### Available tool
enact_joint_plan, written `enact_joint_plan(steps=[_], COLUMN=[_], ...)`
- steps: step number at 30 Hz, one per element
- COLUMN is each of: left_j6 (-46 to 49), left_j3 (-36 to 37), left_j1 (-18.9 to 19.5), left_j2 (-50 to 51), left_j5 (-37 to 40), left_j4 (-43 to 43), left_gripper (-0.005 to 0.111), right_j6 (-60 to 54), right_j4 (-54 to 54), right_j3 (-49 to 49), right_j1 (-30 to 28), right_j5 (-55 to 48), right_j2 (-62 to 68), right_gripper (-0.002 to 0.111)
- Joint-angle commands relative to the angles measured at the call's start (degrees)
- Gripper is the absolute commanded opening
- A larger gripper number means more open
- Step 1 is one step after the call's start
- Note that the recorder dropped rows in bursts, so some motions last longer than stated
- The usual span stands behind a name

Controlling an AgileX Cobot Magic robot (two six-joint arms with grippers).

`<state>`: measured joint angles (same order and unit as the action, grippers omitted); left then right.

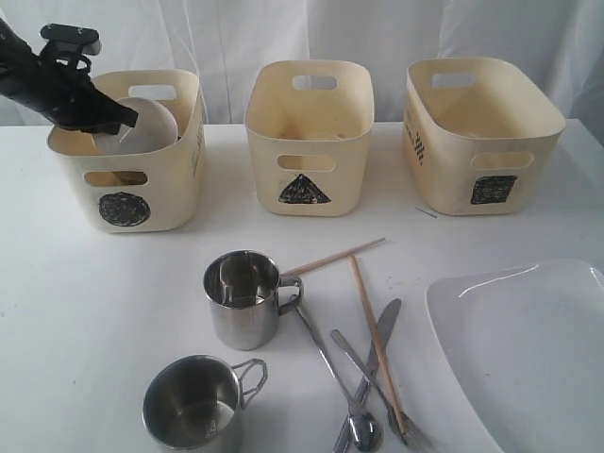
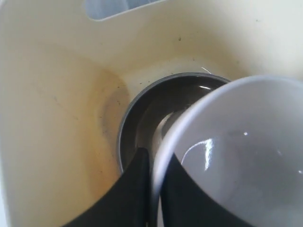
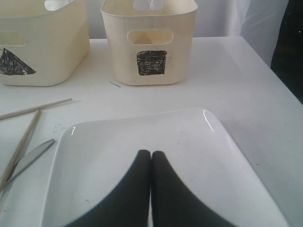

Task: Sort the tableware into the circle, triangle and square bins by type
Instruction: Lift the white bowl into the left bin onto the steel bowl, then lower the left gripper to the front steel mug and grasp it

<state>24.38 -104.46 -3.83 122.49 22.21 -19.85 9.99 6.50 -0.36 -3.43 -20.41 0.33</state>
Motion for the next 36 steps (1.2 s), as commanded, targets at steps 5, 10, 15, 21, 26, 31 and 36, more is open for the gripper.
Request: enact_joint_plan(steps=[5, 10, 15, 21, 26, 31, 36], left_j6=[0.05, -0.27, -1.48, -2.55, -2.77, -2.77, -3.25], left_j3=[-0.32, -0.32, -0.32, -0.32, -0.32, -0.22, 9.01], left_j1=[0.32, 0.32, 0.32, 0.32, 0.4, 0.29, 0.29], left_j2=[-0.14, -0.51, -0.85, -5.42, -15.87, -28.65, -38.71], left_j5=[1.67, 2.65, 5.91, 12.38, 15.39, 27.68, 30.07], left_j4=[-0.56, -1.61, -3.71, -4.38, -2.78, -2.89, 0.76], left_gripper=[0.0, 0.008, 0.033, 0.04, 0.04, 0.033, 0.024], right_j6=[0.35, 0.35, 0.35, 0.35, 0.35, 0.35, 0.35], right_j4=[0.19, 0.19, 0.19, 0.19, 0.19, 0.19, 0.19], right_j3=[0.36, 0.36, 0.36, 0.36, 0.36, 0.36, 0.36], right_j1=[0.09, 0.09, 0.09, 0.09, 0.09, 0.09, 0.09], right_j5=[0.73, 0.73, 0.73, 0.73, 0.73, 0.73, 0.73], right_j2=[-0.33, -0.33, -0.33, -0.33, -0.33, -0.33, -0.33], right_gripper=[0.0, 0.0, 0.0, 0.0, 0.0, 0.0, 0.0])
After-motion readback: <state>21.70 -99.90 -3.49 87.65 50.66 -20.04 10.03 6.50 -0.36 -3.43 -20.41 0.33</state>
